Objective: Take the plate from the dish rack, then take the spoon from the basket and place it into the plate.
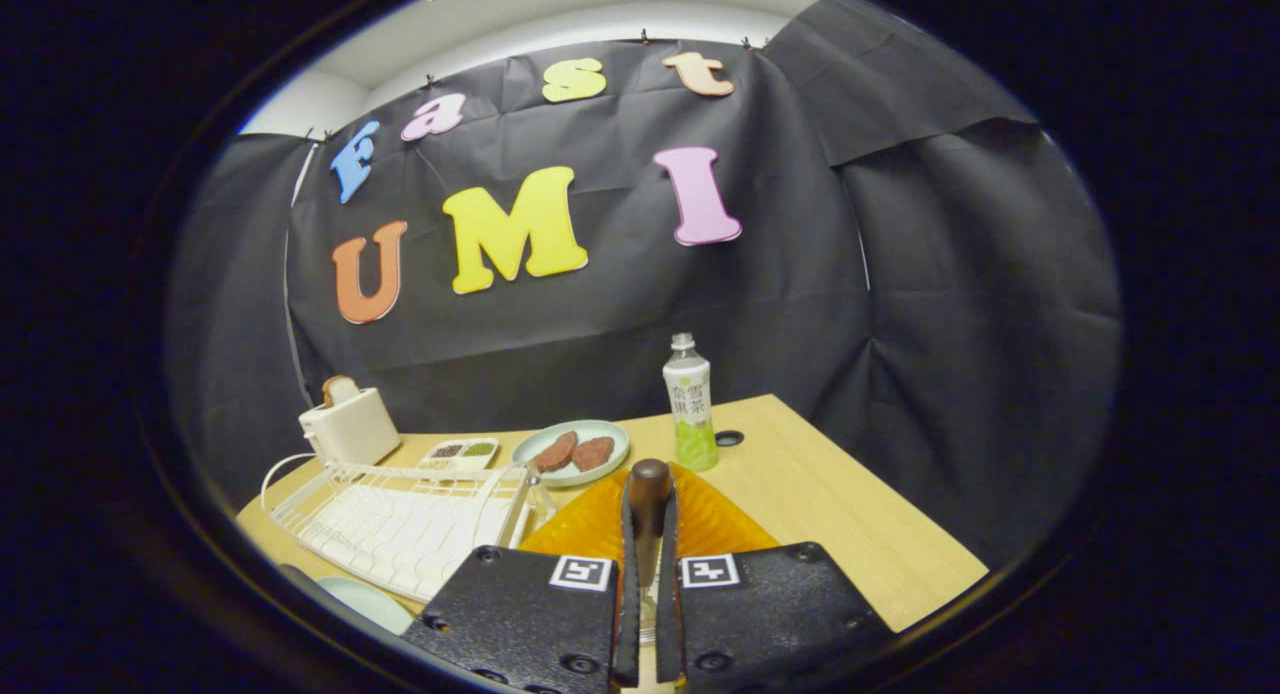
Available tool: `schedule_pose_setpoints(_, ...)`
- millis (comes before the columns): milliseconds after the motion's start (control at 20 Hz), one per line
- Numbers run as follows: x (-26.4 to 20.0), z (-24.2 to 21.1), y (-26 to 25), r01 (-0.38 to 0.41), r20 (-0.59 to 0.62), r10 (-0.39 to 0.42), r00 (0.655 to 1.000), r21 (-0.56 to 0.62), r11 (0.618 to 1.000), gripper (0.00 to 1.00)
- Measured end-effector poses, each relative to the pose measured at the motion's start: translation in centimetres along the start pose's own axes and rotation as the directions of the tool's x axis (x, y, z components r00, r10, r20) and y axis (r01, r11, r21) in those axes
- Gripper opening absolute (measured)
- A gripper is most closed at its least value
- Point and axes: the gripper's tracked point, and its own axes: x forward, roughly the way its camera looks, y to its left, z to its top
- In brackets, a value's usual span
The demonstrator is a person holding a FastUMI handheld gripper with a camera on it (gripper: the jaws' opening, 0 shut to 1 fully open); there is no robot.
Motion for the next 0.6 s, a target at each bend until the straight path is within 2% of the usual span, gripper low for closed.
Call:
schedule_pose_setpoints(300,-4.1,5.4,1.5,0.033,0.124,-0.026,0.992,-0.055,0.998,0.12)
schedule_pose_setpoints(600,-9.8,7.5,7.1,-0.031,0.174,0.047,0.984,-0.093,0.995,0.12)
